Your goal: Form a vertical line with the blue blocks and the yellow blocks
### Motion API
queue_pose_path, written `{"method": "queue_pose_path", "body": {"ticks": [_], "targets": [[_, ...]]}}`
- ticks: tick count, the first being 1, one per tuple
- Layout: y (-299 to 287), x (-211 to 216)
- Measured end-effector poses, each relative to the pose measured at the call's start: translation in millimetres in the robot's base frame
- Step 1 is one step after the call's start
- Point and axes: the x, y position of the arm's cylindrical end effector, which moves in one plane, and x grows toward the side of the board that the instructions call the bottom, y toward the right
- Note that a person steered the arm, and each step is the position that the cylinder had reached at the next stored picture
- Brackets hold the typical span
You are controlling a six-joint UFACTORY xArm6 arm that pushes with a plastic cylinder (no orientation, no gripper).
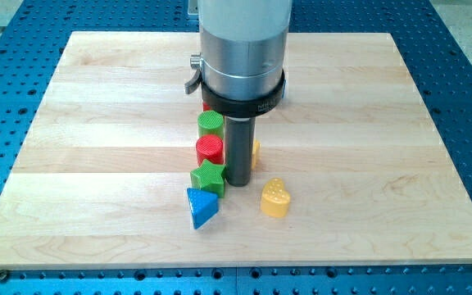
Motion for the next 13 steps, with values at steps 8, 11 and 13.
{"method": "queue_pose_path", "body": {"ticks": [8, 11, 13], "targets": [[-8.7, 85.4], [53.2, 41.4], [9.0, 105.5]]}}
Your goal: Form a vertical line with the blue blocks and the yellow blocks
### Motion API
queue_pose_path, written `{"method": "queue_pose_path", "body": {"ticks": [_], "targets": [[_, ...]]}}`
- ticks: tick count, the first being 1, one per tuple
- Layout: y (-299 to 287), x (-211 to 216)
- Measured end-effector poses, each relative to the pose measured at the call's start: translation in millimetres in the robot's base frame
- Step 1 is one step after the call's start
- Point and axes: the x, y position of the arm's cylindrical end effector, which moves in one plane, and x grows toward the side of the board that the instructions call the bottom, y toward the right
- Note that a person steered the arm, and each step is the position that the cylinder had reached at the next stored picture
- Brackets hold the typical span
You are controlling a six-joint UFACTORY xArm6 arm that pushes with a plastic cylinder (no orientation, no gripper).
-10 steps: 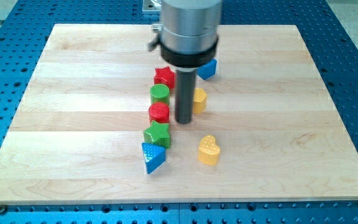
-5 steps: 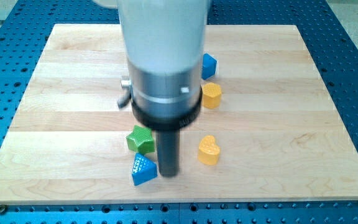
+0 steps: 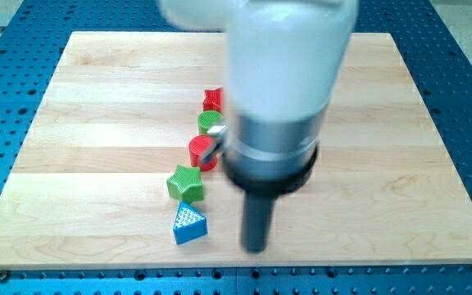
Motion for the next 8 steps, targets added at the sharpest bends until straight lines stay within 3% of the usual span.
{"method": "queue_pose_path", "body": {"ticks": [2, 3, 5, 7, 8], "targets": [[-181.9, -8.0], [-152.3, -38.4], [21.7, -25.6], [4.5, 2.2], [62.7, 2.5]]}}
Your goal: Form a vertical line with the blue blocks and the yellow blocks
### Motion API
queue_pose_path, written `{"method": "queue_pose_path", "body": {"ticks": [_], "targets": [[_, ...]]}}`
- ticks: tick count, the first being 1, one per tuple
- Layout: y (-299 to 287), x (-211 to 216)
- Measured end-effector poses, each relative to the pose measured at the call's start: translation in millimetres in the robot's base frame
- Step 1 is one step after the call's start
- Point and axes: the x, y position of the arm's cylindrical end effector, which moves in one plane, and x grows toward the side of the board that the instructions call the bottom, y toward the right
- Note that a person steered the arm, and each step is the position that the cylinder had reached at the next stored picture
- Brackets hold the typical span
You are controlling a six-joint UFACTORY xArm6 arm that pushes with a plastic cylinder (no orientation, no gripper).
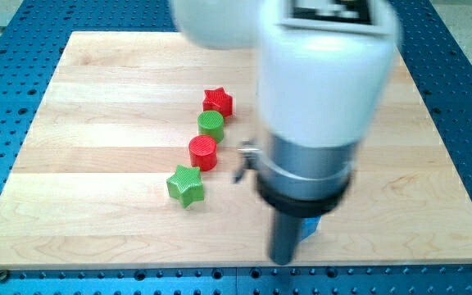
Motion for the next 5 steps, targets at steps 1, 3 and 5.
{"method": "queue_pose_path", "body": {"ticks": [1, 3, 5], "targets": [[68.0, -0.2], [0.6, -13.9], [24.5, -40.9]]}}
